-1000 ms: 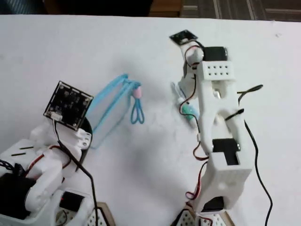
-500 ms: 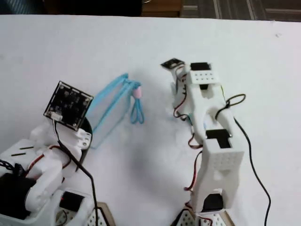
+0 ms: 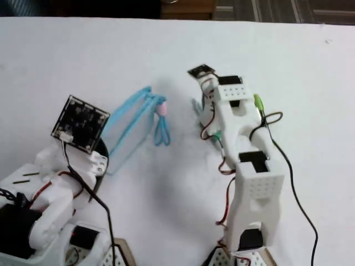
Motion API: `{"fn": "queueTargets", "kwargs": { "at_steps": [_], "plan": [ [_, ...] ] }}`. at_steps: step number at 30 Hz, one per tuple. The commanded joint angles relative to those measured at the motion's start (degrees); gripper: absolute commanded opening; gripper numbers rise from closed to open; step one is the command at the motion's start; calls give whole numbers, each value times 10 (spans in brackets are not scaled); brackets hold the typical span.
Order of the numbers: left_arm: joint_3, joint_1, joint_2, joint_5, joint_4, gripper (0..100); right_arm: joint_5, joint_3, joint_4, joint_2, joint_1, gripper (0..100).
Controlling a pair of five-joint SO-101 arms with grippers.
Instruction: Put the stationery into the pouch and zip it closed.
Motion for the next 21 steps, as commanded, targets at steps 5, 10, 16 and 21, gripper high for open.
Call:
{"fn": "queueTargets", "kwargs": {
  "at_steps": [5,10,16,21],
  "plan": [
    [2,-8,12,4,6,24,-4,-10,18,-107,1,17],
    [1,-8,12,4,6,24,-4,-10,55,-168,2,17],
    [1,-8,12,4,6,24,-4,-10,82,-185,1,17],
    [1,-8,12,4,6,24,-8,-5,86,-175,1,17]
  ]
}}
